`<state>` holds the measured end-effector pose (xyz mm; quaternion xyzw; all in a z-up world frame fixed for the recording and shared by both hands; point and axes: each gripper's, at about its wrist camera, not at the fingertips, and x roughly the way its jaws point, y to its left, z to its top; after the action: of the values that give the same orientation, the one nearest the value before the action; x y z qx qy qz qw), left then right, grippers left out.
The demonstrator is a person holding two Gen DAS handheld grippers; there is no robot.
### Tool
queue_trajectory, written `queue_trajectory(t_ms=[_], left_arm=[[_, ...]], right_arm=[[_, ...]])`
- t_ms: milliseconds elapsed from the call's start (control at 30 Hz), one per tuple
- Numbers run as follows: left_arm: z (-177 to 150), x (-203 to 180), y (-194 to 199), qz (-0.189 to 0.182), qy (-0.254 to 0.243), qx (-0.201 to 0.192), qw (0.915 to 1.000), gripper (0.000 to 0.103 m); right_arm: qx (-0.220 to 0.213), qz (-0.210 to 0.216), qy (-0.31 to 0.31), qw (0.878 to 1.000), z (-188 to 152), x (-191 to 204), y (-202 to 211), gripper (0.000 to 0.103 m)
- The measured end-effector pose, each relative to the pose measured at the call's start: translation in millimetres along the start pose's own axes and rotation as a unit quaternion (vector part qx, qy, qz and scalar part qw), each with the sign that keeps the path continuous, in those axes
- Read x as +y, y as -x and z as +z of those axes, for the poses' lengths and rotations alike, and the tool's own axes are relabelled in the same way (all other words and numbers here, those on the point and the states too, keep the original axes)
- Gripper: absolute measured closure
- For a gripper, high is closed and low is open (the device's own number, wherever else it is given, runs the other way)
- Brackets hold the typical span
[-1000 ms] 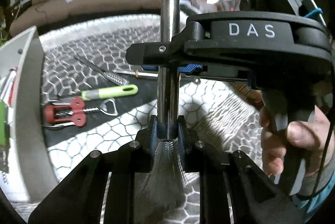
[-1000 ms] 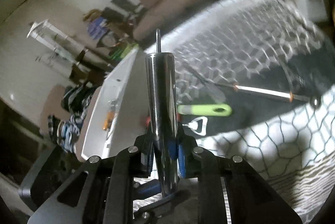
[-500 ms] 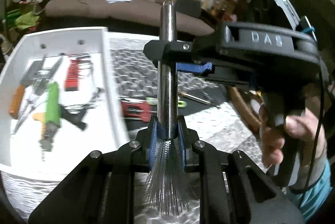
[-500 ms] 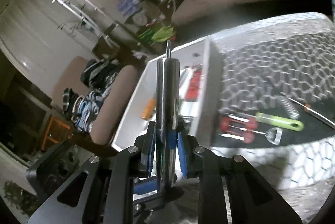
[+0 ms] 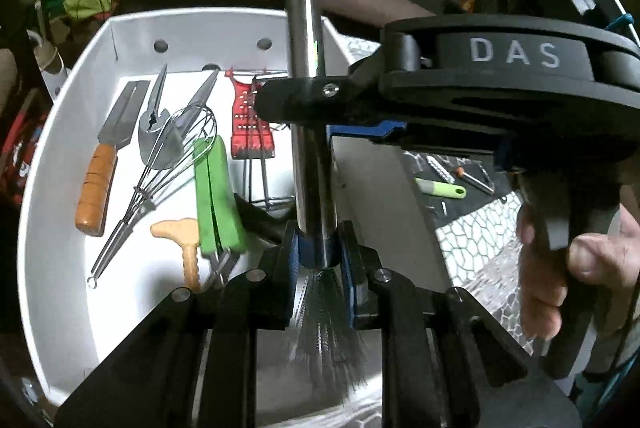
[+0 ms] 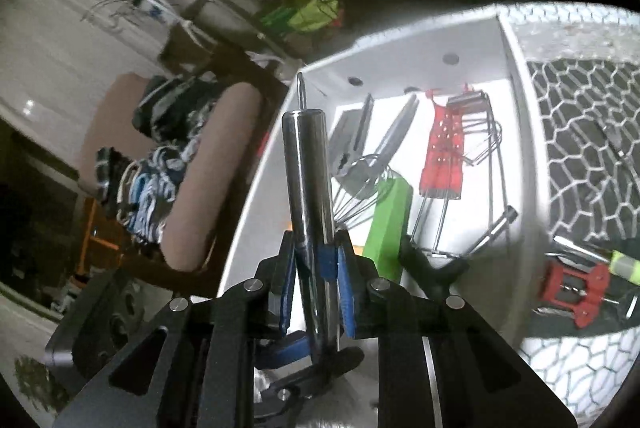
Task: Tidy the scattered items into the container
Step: 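Carry the wire brush with both grippers over the tray and lower it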
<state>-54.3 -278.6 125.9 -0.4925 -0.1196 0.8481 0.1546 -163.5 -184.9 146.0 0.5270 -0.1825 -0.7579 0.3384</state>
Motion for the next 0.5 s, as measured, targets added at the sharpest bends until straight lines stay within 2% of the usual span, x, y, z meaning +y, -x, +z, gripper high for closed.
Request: queue_trajectory(t_ms=[167, 333, 500], left_arm=[[17.0, 14.4, -34.9, -0.002, 0.009, 0.034, 0.9994, 0.085], [29.5, 11.6, -60.1, -0.001, -0.001, 0.053, 0.9986, 0.085], [26.1, 13.3, -84.7, -0.001, 0.0, 0.09, 0.9959, 0.086]], right_arm=[[0.014, -0.028, -0.01, 0.999, 17.0, -18.9, -25.5, 0.084], [0.012, -0.042, -0.034, 0.998, 28.7, -46.3, -37.5, 0.084], [0.028, -0.07, -0.046, 0.996, 32.1, -69.0, -49.1, 0.084]])
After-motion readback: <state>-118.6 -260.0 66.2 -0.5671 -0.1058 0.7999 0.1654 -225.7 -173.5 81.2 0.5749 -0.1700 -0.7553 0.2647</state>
